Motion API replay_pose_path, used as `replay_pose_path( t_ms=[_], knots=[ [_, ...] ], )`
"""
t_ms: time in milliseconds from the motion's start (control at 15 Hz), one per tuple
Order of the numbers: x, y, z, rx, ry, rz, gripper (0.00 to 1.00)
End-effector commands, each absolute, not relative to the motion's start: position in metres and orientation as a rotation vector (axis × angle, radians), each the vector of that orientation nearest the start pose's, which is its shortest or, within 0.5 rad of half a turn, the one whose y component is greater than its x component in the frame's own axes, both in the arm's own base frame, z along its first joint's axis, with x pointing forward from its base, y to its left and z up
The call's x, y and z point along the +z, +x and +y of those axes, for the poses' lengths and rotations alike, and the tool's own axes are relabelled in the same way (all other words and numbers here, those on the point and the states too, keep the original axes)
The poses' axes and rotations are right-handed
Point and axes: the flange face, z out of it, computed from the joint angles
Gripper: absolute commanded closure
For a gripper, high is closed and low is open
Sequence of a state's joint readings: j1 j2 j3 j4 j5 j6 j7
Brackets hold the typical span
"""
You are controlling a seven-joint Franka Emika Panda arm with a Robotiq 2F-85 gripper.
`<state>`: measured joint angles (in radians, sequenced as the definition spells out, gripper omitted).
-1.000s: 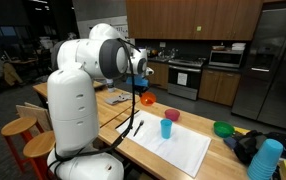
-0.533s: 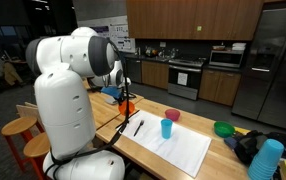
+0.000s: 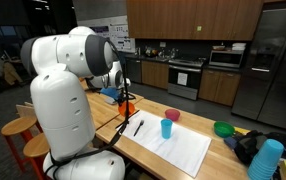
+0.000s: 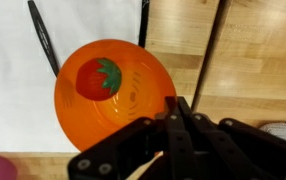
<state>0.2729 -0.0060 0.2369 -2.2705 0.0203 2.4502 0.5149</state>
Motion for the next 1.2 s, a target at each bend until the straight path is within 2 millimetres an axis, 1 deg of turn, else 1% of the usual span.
replay_pose_path(
  t_ms=[0, 133, 200, 400, 600, 800, 1000, 1133],
  knots=[
    [0.379, 0.467, 0.261, -0.235, -3.03, 0.028, 0.96],
    [0.379, 0.467, 0.261, -0.235, -3.03, 0.028, 0.96],
    [0.379, 0.467, 0.261, -0.235, -3.03, 0.028, 0.99],
    [0.384, 0.465, 0.242, -0.243, -3.038, -0.042, 0.99],
    [0.39, 0.467, 0.215, -0.314, -3.057, -0.192, 0.99],
    [0.398, 0.472, 0.182, -0.359, -3.023, -0.27, 0.99],
    [0.406, 0.477, 0.152, -0.432, -2.942, -0.27, 0.99],
    [0.411, 0.476, 0.138, -0.456, -2.905, -0.275, 0.99]
  ],
)
